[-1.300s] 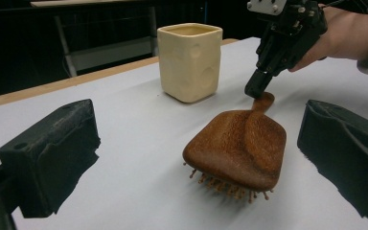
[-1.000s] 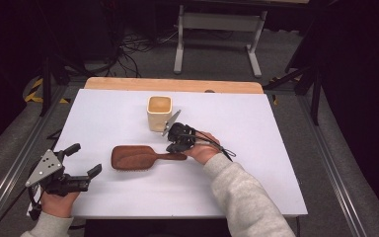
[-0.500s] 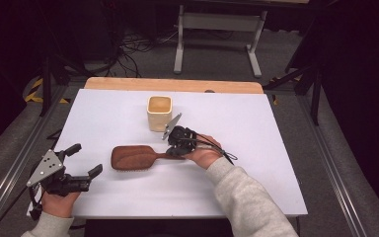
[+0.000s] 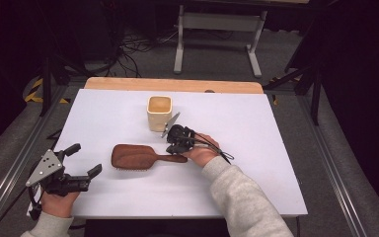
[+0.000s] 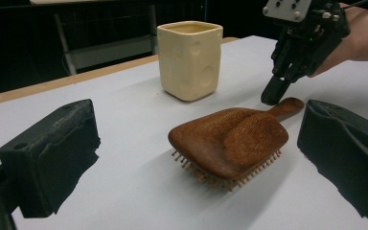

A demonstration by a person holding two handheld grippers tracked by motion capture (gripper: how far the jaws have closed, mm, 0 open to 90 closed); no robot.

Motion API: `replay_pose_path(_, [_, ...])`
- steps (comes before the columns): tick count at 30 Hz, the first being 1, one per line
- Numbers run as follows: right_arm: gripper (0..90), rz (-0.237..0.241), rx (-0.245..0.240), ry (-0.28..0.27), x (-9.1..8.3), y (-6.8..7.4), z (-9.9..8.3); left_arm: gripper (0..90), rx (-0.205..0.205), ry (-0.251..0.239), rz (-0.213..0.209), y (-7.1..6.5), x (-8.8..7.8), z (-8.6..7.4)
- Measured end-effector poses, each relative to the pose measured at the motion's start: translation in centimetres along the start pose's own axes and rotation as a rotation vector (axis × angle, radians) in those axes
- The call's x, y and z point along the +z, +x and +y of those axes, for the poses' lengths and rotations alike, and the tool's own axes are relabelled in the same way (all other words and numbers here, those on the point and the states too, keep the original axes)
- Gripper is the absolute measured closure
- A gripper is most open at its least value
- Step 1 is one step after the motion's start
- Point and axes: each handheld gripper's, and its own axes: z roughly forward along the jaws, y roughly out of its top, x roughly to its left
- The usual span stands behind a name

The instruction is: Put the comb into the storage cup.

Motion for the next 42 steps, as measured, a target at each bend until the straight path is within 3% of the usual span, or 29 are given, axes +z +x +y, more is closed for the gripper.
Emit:
replay_pose_path(8, [89.8, 0.058, -0.027, 0.046, 0.0, 1.7, -0.2, 1.4, 0.006, 0.005, 0.000, 0.0, 0.0, 0.0])
replay_pose_path(9, [89.8, 0.080, -0.038, 0.051, -0.1, 2.4, -0.2, 1.5, 0.005, 0.007, 0.001, 0.0, 0.0, 0.0])
replay_pose_path(13, [89.8, 0.107, -0.053, 0.061, -0.2, 3.7, 0.1, 1.4, 0.000, 0.008, 0.000, -0.1, 0.1, 0.0])
replay_pose_path(18, [89.8, 0.129, -0.103, 0.061, 0.0, 5.4, 0.8, 1.4, 0.000, 0.012, 0.000, -0.1, 0.1, 0.0])
replay_pose_path(20, [89.8, 0.144, -0.129, 0.041, 0.2, 6.4, 1.3, 1.4, -0.003, 0.010, -0.001, -0.1, 0.1, 0.0])
replay_pose_path(23, [89.8, 0.163, -0.129, 0.038, 0.5, 6.8, 1.7, 1.5, -0.002, 0.014, 0.000, -0.1, 0.1, 0.0])
replay_pose_path(29, [89.8, 0.185, -0.141, 0.001, 0.9, 7.4, 2.3, 1.4, -0.003, 0.011, -0.002, -0.1, 0.1, 0.0])
replay_pose_path(34, [89.8, 0.232, -0.133, -0.051, 1.7, 7.7, 2.9, 1.5, 0.002, 0.011, -0.003, -0.1, 0.1, 0.0])
replay_pose_path(42, [89.8, 0.231, -0.142, -0.114, 2.8, 8.5, 4.1, 1.5, 0.001, 0.016, -0.009, -0.2, 0.3, 0.0])
